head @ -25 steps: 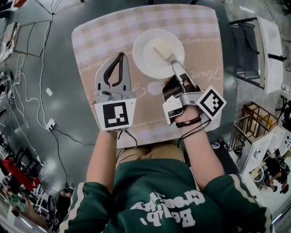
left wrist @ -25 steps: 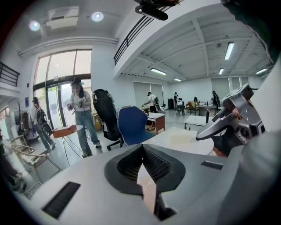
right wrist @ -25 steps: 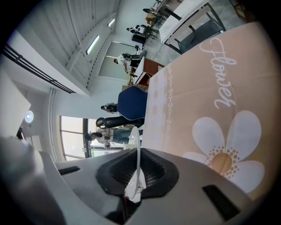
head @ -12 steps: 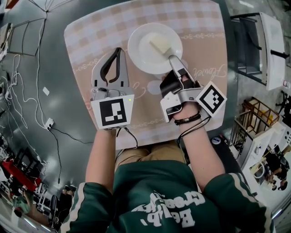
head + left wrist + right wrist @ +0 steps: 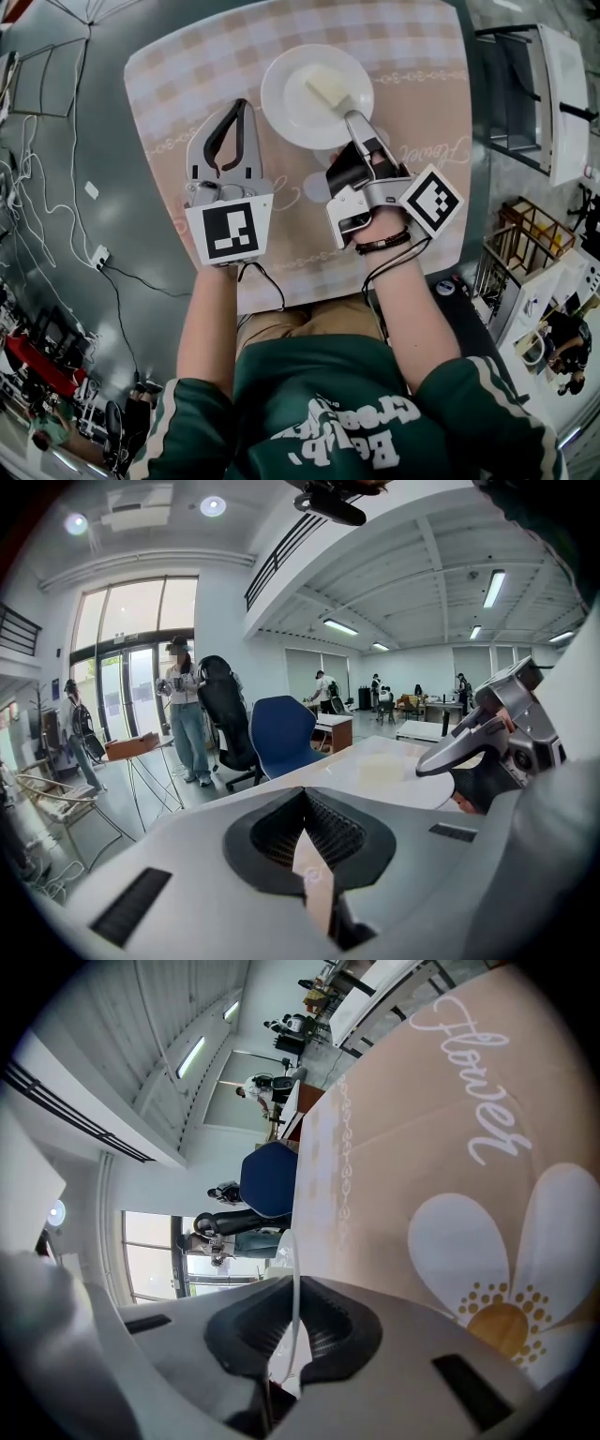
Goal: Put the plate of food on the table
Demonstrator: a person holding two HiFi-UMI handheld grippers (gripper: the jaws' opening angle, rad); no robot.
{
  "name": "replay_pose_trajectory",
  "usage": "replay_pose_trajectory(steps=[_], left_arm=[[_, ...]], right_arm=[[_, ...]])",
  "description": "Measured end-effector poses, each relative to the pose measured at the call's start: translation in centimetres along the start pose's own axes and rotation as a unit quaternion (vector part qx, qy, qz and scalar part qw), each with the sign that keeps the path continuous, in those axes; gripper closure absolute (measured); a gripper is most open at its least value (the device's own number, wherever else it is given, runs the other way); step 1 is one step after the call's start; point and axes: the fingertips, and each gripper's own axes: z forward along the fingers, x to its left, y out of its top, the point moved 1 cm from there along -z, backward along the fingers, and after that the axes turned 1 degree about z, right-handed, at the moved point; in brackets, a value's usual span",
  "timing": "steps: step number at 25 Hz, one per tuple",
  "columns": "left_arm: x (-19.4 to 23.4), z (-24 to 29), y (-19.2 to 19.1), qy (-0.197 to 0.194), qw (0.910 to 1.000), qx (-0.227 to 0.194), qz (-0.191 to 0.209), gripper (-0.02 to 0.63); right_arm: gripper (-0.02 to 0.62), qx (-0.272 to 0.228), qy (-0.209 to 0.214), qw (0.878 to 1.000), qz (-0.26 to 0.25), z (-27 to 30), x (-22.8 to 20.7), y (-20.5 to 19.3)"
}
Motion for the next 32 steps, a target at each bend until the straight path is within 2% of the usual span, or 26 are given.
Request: replay_pose_trajectory(steps=[11,25,29,32], left_arm=[[0.1,1.0,-1.8,-0.006,0.9998,0.018,-0.009,0.597],[-0.5,2.1,-2.7,-0.024,0.9993,0.023,-0.018,0.597],[-0.3,2.3,-2.9,-0.021,0.999,0.028,-0.03,0.598],[0.0,2.3,-3.2,-0.016,0.9993,0.027,-0.022,0.597]], right_arm=[[0.571,-0.002,-0.02,1.0,-0.002,0.9,-1.4,0.0],[0.571,-0.011,-0.044,0.998,-0.038,2.9,-1.7,0.0],[0.569,-0.01,-0.052,0.997,-0.05,3.3,-1.9,0.0],[0.569,-0.012,-0.057,0.997,-0.052,3.4,-2.0,-0.2]])
